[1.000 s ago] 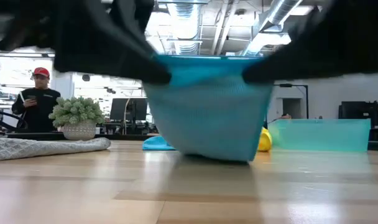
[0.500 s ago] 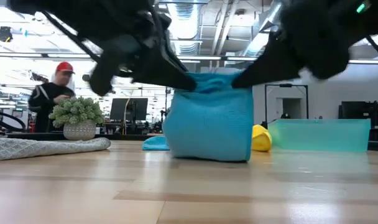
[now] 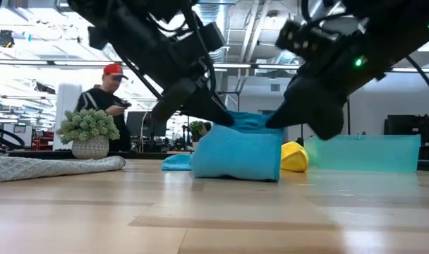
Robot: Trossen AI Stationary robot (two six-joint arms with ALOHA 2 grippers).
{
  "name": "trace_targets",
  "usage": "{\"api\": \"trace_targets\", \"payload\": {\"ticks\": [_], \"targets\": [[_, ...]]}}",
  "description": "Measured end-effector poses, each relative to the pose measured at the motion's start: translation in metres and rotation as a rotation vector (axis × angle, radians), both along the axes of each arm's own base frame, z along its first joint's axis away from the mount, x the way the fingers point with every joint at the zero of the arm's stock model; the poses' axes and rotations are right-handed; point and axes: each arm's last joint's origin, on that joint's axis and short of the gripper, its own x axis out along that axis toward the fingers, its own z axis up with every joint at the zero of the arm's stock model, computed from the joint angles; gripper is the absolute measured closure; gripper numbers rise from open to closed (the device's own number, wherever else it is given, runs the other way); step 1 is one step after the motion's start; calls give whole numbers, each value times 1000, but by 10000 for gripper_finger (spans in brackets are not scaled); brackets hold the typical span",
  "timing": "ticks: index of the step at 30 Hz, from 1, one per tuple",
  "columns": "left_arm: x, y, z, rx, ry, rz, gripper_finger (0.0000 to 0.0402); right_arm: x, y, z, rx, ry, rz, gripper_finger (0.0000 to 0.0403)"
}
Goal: Fold microfiber towels
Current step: Fold the blue microfiber cloth
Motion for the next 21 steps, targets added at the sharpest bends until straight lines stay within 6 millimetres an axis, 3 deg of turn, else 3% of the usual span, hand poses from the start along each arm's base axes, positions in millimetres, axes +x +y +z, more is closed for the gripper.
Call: {"api": "trace_targets", "payload": {"ticks": [9, 21], "targets": [[-5, 32, -13, -123, 22, 22, 384, 5, -27, -10, 49, 17, -60, 364], [0, 41, -8, -183, -67, 46, 362, 7, -41, -16, 140, 52, -65, 358]]}}
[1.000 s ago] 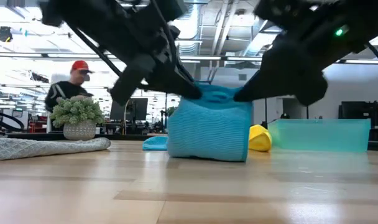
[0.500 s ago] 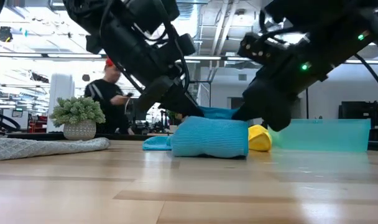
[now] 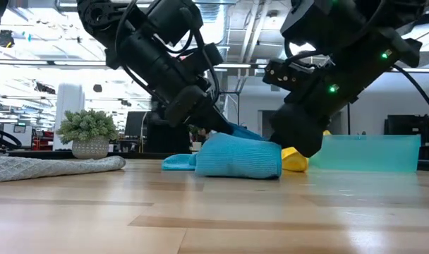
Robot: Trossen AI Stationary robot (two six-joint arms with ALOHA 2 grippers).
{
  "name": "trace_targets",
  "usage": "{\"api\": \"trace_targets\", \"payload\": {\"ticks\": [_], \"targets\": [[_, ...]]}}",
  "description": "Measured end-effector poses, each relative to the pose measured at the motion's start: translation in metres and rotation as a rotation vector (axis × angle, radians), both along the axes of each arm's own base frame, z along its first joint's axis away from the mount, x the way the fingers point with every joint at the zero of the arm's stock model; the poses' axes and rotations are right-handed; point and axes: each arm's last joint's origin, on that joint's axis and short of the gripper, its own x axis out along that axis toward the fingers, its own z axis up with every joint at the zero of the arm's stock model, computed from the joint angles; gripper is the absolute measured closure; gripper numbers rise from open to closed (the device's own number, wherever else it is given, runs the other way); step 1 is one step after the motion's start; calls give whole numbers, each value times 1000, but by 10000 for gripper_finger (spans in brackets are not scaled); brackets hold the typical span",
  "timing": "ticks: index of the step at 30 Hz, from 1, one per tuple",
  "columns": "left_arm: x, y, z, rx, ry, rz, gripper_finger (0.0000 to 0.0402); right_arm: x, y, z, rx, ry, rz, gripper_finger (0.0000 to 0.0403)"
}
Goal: Fold microfiber towels
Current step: Fold the blue microfiber cloth
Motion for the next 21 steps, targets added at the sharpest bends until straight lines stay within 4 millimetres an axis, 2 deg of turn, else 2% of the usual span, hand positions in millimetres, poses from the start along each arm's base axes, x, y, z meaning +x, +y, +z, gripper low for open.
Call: {"api": "trace_targets", "payload": {"ticks": [8, 12, 15, 21], "targets": [[1, 0, 1, -15, -16, 7, 289, -3, -2, -2, 39, -17, -72, 345], [0, 1, 1, 9, -23, 65, 261, -3, -4, -2, 49, -27, -89, 330], [-2, -3, 5, -40, -27, 63, 251, -3, -4, -1, 48, -29, -96, 311], [-13, -21, 23, -116, -15, -7, 254, -7, -7, 17, 40, -51, -104, 258]]}}
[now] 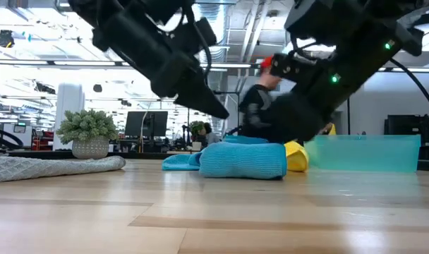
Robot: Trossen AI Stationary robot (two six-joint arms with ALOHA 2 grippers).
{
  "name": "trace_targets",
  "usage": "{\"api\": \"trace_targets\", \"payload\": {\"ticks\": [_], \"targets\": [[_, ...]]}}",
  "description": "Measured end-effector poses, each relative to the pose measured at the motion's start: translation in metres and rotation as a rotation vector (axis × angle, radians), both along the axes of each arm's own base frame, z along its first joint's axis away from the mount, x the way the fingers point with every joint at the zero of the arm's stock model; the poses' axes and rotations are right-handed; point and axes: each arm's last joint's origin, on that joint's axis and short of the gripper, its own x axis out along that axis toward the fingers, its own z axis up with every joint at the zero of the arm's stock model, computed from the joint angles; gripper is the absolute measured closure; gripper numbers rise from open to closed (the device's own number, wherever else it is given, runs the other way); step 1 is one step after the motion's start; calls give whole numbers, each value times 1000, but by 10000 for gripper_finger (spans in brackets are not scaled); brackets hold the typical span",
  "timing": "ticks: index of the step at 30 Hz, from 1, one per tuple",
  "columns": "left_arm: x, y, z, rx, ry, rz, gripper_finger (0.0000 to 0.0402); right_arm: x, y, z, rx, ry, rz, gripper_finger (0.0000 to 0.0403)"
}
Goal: Fold microfiber towels
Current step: Fold the blue microfiber cloth
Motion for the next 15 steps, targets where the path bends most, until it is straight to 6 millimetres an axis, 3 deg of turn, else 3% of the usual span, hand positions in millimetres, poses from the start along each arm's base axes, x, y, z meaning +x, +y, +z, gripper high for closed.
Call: {"api": "trace_targets", "payload": {"ticks": [5, 9, 15], "targets": [[-4, -16, 10, -19, -39, -32, 266, -3, -1, 19, -9, -41, 12, 222], [1, -29, -1, -20, -45, -92, 278, -12, 2, 28, -14, -166, 24, 211], [11, -34, -30, 15, -35, -98, 304, -36, 24, 2, 78, -418, 149, 234]]}}
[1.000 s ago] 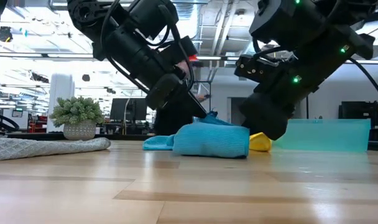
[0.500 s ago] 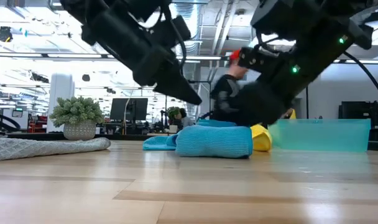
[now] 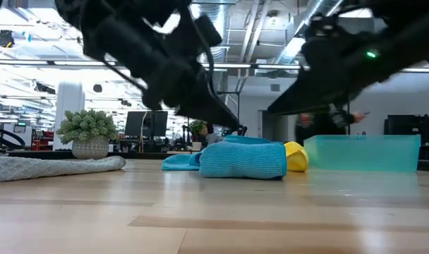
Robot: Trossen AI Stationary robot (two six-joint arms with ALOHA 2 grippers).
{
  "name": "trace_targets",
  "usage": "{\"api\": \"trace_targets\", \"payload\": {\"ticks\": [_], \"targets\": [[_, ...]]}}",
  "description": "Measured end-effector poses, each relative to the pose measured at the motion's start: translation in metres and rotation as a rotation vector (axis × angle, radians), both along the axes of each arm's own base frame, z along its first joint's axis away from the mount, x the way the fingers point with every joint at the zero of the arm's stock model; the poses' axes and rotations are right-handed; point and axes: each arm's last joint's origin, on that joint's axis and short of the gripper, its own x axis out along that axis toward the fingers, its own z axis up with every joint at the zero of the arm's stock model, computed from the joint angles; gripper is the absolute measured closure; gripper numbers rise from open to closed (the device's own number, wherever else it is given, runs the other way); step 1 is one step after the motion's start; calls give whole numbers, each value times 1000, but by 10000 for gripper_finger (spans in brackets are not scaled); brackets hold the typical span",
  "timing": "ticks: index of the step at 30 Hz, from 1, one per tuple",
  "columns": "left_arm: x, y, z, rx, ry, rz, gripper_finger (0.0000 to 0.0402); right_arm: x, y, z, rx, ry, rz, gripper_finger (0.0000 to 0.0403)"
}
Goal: Fold microfiber towels
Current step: Fold the blue microfiber cloth
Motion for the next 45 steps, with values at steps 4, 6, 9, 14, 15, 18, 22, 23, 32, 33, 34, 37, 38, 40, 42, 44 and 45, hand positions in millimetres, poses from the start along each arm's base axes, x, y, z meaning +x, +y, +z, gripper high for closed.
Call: {"api": "trace_targets", "payload": {"ticks": [4, 6, 9, 14, 15, 18, 22, 23, 32, 33, 34, 37, 38, 40, 42, 44, 45], "targets": [[3, 2, -19, -2, 37, 25, 318, -6, 11, -23, -9, -99, 86, 255], [3, 2, -27, -17, 58, 39, 323, -1, 15, -32, -7, -121, 130, 266], [3, 1, -33, -36, 78, 54, 327, 7, 16, -51, 2, -82, 176, 281], [3, 1, -33, -60, 79, 72, 329, 13, 14, -74, 64, -19, 155, 300], [3, 1, -33, -62, 77, 73, 329, 13, 14, -75, 78, -14, 148, 303], [2, 1, -33, -69, 82, 74, 329, 9, 14, -69, 94, -20, 150, 310], [2, 0, -33, -81, 78, 77, 329, 4, 19, -37, 64, -97, 163, 316], [2, -1, -33, -81, 77, 77, 329, 2, 19, -29, 23, -110, 147, 318], [2, -1, -33, -78, 76, 74, 329, 27, -32, -7, -104, -145, 150, 332], [2, -1, -33, -78, 76, 74, 329, 31, -39, -10, -89, -153, 162, 333], [2, -1, -33, -79, 76, 74, 329, 34, -47, -14, -75, -163, 173, 333], [2, -1, -33, -79, 75, 74, 329, 42, -66, -28, -42, -184, 201, 333], [2, -1, -33, -79, 75, 74, 329, 44, -71, -33, -34, -187, 194, 333], [2, -1, -33, -79, 75, 74, 329, 49, -80, -44, -12, -164, 177, 333], [2, -1, -32, -80, 75, 75, 329, 52, -87, -59, 23, -130, 166, 333], [2, -2, -32, -80, 74, 75, 329, 52, -92, -73, 58, -100, 138, 333], [2, -2, -32, -79, 73, 76, 329, 52, -93, -78, 78, -93, 122, 333]]}}
